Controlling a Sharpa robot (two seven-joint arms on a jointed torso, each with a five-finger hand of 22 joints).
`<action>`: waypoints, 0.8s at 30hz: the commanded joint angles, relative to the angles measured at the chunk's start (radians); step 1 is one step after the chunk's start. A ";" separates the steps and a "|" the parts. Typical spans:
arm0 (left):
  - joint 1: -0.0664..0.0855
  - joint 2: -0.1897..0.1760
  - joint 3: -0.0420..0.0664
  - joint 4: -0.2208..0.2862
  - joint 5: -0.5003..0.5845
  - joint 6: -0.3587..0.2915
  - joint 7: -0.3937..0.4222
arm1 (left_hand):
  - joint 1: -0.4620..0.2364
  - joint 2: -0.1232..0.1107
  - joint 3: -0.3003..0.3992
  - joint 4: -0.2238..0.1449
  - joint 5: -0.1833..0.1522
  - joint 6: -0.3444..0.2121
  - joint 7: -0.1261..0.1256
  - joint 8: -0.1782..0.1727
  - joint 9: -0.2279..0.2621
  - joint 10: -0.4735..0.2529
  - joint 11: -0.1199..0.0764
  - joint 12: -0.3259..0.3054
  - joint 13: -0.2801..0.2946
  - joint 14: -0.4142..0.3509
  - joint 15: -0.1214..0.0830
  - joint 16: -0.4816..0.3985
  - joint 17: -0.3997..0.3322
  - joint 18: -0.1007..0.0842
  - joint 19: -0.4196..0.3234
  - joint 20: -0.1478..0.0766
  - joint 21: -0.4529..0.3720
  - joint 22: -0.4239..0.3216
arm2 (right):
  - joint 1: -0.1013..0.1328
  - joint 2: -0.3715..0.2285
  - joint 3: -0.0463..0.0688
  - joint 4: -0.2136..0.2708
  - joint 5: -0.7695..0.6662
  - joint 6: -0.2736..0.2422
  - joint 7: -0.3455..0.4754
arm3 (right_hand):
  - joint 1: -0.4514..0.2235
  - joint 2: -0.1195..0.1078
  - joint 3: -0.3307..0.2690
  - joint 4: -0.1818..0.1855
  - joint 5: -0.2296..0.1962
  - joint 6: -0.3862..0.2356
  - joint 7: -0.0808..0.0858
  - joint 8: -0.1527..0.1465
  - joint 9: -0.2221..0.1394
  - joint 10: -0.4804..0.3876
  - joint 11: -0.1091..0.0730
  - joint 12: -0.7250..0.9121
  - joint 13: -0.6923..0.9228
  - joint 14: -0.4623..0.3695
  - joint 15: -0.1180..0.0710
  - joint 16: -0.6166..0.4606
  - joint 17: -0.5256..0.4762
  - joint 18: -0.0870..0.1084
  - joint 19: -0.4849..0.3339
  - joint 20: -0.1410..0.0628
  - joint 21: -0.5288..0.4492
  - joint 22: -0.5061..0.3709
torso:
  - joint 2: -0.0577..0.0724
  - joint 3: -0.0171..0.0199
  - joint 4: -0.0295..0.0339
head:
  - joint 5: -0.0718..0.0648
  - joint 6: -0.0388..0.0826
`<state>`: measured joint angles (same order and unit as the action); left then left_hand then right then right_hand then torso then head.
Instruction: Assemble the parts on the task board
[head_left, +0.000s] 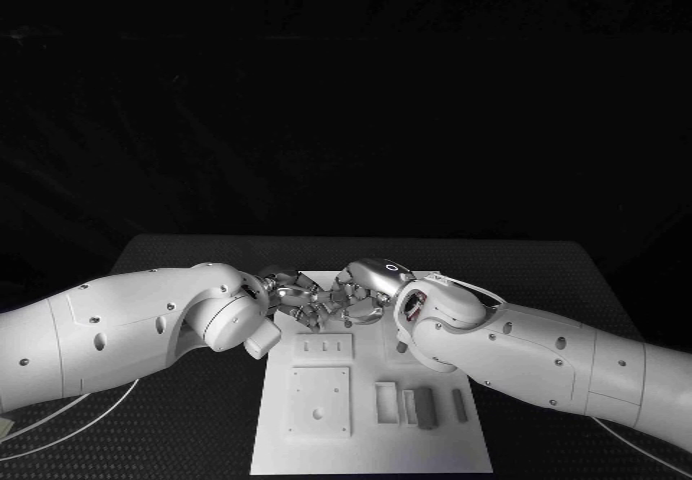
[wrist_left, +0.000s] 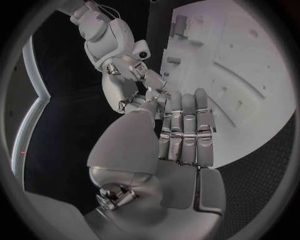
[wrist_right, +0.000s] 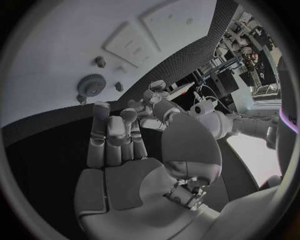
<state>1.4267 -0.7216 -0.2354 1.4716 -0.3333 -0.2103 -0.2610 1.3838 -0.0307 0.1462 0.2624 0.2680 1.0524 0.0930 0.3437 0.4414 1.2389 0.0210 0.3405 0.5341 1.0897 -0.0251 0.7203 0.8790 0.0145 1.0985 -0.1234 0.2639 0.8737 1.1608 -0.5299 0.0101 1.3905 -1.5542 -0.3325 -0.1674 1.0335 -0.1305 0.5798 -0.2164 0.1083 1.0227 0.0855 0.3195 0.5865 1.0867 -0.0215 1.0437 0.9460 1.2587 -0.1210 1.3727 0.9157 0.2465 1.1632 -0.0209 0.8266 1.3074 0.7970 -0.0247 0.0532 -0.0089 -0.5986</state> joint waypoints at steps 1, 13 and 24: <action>0.000 0.006 0.001 0.007 0.016 0.018 -0.005 | 0.007 0.000 0.001 -0.003 0.003 0.006 0.002 0.003 0.001 0.003 -0.002 0.003 0.001 -0.003 -0.005 0.003 -0.001 -0.002 -0.006 -0.001 -0.007 0.001 | 0.001 0.004 0.001 0.006 -0.010 -0.013 0.012 | -0.007 -0.001 0.001 0.003 0.005 0.002 0.001 -0.001 0.001 0.003 -0.003 0.006 0.001 0.000 -0.010 0.005 0.001 0.015 0.005 -0.002 0.006 0.018 | 0.000 0.0000 0.0006 | 0.001 -0.001; 0.000 0.003 0.001 0.012 -0.001 -0.038 0.011 | 0.044 -0.025 0.053 -0.130 0.134 0.053 -0.023 0.028 0.041 0.050 -0.023 0.030 0.015 0.014 -0.013 0.044 0.006 -0.006 0.011 -0.010 -0.004 0.023 | 0.000 0.000 0.001 -0.006 -0.004 -0.025 -0.005 | -0.058 -0.076 -0.021 0.026 0.004 -0.097 0.041 -0.061 -0.012 -0.074 0.036 -0.065 -0.040 -0.063 0.027 -0.046 -0.012 0.015 -0.057 0.026 -0.041 0.009 | 0.000 -0.0004 0.0003 | 0.003 -0.003; 0.000 -0.004 0.000 0.015 -0.048 -0.079 0.015 | -0.358 -0.007 0.358 -0.540 0.196 0.080 -0.034 0.024 0.143 0.065 -0.037 0.080 0.073 0.020 -0.029 0.132 -0.016 -0.013 0.039 -0.029 0.018 0.120 | -0.002 -0.042 0.001 0.004 0.001 -0.026 -0.004 | -0.060 -0.099 -0.019 0.038 0.004 -0.136 0.060 -0.084 -0.020 -0.103 0.055 -0.083 -0.058 -0.085 0.045 -0.056 -0.014 0.015 -0.076 0.041 -0.058 0.010 | 0.000 -0.0002 0.0018 | 0.008 -0.007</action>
<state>1.4260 -0.7247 -0.2357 1.4822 -0.3516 -0.2622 -0.2581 1.0402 -0.0437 0.3971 -0.1681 0.4571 1.1166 0.0711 0.3707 0.5754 1.3029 -0.0110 0.4181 0.6051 1.1085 -0.0501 0.8485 0.8649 0.0142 1.1297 -0.1537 0.2797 0.9883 1.1593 -0.5644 0.0110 1.3902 -1.5520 -0.3510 -0.1702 0.9730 -0.2173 0.5618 -0.1846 0.1084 0.9001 0.1400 0.2416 0.5675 0.9898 0.0322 0.9661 0.8894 1.1782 -0.0767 1.3217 0.9021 0.2559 1.0931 0.0199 0.7754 1.3074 0.7970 -0.0247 0.0544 -0.0028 -0.6044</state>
